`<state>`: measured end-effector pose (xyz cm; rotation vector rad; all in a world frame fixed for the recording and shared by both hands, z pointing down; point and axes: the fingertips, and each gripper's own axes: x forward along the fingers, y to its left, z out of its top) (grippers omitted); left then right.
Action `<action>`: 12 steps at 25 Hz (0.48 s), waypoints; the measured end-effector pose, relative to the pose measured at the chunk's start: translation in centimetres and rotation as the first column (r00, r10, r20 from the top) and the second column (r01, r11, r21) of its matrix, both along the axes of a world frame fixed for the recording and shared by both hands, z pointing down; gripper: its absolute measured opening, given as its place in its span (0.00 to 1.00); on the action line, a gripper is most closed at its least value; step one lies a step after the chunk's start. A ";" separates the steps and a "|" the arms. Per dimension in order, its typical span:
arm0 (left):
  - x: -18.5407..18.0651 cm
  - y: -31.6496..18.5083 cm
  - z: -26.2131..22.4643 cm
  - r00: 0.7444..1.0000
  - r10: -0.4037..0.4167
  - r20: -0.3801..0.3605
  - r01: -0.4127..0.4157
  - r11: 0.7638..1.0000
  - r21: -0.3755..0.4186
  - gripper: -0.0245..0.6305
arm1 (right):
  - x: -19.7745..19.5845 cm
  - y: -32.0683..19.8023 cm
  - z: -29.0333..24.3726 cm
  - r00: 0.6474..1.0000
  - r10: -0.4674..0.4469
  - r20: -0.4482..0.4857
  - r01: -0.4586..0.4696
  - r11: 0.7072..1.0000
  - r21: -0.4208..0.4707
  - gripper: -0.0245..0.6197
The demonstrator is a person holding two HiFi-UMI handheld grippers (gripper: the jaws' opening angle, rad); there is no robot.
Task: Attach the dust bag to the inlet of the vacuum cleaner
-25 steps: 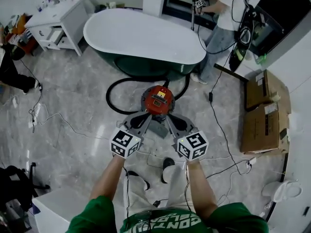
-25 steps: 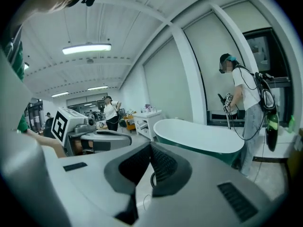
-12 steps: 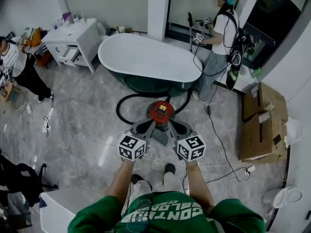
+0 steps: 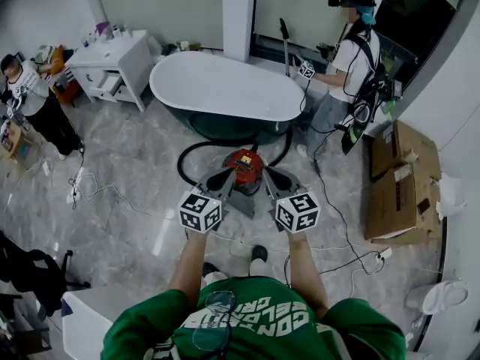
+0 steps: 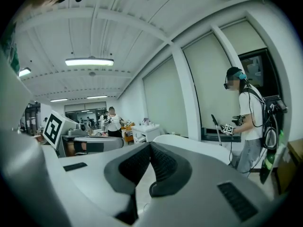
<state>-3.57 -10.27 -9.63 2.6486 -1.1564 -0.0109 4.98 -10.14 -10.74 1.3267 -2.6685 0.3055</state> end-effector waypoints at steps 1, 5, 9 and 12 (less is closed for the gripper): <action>0.1 0.0 -0.4 1.000 0.000 -0.003 0.000 1.000 0.004 0.04 | 0.2 0.1 -0.2 1.000 0.003 -0.004 -0.003 1.000 0.002 0.05; 0.3 0.0 -1.1 1.000 0.011 -0.028 -0.011 1.000 0.003 0.04 | 0.4 0.3 -0.9 1.000 0.011 -0.028 -0.011 1.000 0.015 0.05; 1.0 0.2 -1.6 0.999 0.038 -0.034 -0.038 0.999 0.011 0.04 | 0.2 0.5 -1.8 0.999 0.019 -0.043 -0.018 0.999 0.034 0.05; 1.2 0.6 -1.9 0.998 0.059 -0.029 -0.059 0.998 0.019 0.04 | -0.2 0.9 -2.1 0.999 0.023 -0.042 -0.021 0.999 0.041 0.05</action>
